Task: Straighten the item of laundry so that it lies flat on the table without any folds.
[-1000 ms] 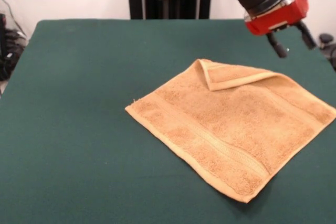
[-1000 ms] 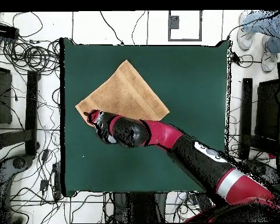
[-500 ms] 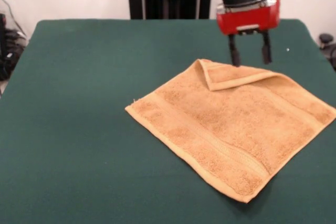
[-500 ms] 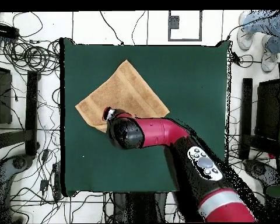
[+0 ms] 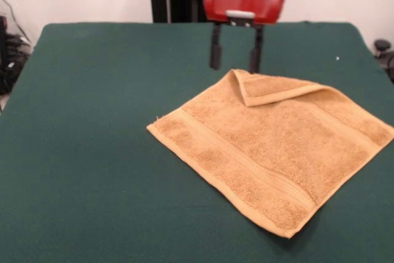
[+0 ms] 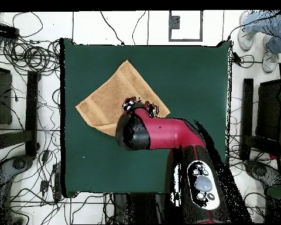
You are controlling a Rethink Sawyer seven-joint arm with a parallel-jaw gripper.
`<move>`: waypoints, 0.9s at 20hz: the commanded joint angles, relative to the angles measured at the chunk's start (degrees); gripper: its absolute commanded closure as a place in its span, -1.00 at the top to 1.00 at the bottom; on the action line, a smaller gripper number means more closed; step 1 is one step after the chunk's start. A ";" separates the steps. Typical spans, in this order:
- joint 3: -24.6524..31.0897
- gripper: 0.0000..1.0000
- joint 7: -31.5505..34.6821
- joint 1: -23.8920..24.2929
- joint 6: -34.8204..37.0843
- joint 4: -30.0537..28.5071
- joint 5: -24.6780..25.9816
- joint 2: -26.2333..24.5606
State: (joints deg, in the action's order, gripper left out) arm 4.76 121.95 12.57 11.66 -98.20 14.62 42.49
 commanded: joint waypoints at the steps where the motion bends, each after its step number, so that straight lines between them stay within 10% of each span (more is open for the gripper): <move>1: 3.40 1.00 5.98 6.61 -6.10 2.05 -0.89 -3.70; 8: 21.31 1.00 -1.77 21.02 0.05 2.52 -1.98 -14.20; 18: 27.52 1.00 -1.87 25.09 6.84 3.22 -3.10 -19.01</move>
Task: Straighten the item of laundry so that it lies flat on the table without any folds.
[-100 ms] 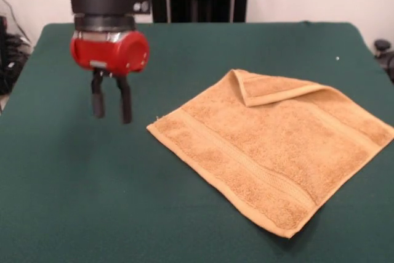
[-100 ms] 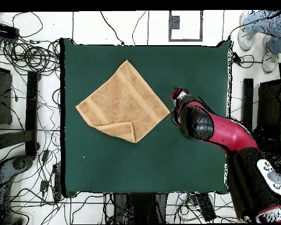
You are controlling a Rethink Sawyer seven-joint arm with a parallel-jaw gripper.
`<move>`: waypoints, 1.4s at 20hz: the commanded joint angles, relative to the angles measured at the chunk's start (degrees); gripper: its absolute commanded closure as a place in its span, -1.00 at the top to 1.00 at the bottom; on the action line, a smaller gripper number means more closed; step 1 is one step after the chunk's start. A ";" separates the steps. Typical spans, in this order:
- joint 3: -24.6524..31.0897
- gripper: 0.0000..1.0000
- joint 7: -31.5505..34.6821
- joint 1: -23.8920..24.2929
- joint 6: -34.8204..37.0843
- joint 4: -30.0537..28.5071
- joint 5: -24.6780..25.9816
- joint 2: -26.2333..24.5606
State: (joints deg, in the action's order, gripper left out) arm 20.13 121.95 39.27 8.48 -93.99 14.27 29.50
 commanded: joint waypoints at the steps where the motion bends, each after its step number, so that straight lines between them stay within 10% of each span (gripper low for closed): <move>1: 12.49 1.00 -1.82 -1.43 11.56 -0.93 -3.39 -6.22; 28: 8.60 1.00 6.51 -9.45 10.62 -4.38 -10.01 -3.92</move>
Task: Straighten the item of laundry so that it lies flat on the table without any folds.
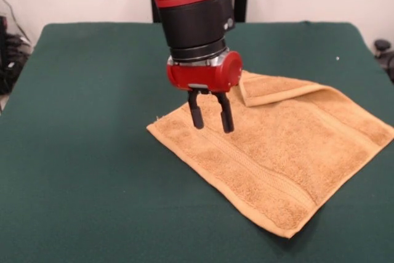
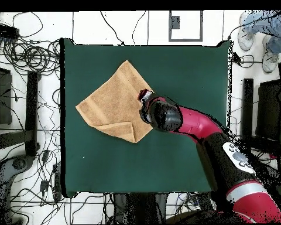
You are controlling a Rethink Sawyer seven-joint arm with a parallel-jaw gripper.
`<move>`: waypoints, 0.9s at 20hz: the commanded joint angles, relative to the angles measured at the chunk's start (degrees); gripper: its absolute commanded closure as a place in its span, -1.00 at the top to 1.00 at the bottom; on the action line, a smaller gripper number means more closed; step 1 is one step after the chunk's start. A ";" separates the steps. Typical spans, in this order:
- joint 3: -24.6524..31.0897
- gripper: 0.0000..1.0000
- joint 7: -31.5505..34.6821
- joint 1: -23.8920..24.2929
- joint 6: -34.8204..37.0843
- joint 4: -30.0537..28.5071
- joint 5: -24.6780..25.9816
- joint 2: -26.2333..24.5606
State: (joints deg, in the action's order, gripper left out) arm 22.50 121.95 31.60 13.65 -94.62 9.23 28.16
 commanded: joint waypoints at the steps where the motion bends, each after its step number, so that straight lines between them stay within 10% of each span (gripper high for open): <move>1: 6.43 1.00 6.39 -1.76 5.84 -3.82 -5.35 -2.72; 18: 6.68 1.00 2.09 -1.94 17.98 -2.28 -9.80 -4.67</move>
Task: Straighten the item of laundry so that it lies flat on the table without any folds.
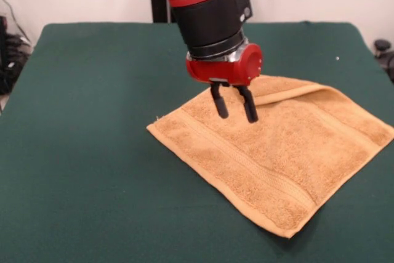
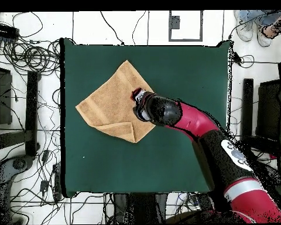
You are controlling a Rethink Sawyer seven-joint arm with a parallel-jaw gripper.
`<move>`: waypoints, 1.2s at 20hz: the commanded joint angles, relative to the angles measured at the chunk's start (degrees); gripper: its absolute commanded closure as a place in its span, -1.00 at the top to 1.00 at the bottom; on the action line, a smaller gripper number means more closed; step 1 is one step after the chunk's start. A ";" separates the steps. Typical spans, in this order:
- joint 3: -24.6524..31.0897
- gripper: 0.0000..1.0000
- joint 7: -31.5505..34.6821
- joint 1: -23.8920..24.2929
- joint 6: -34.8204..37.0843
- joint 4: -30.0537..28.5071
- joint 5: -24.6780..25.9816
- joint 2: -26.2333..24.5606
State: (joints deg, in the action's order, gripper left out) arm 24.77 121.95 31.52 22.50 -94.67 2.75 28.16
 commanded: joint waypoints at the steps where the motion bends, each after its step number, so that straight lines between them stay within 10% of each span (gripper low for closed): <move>1: 4.37 1.00 2.06 -1.81 9.47 -2.42 -3.27 -4.63; 24: 3.67 1.00 -4.61 3.96 16.83 -3.56 0.53 -10.78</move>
State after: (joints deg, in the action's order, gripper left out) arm 24.95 121.95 35.79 31.95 -95.98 2.18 21.12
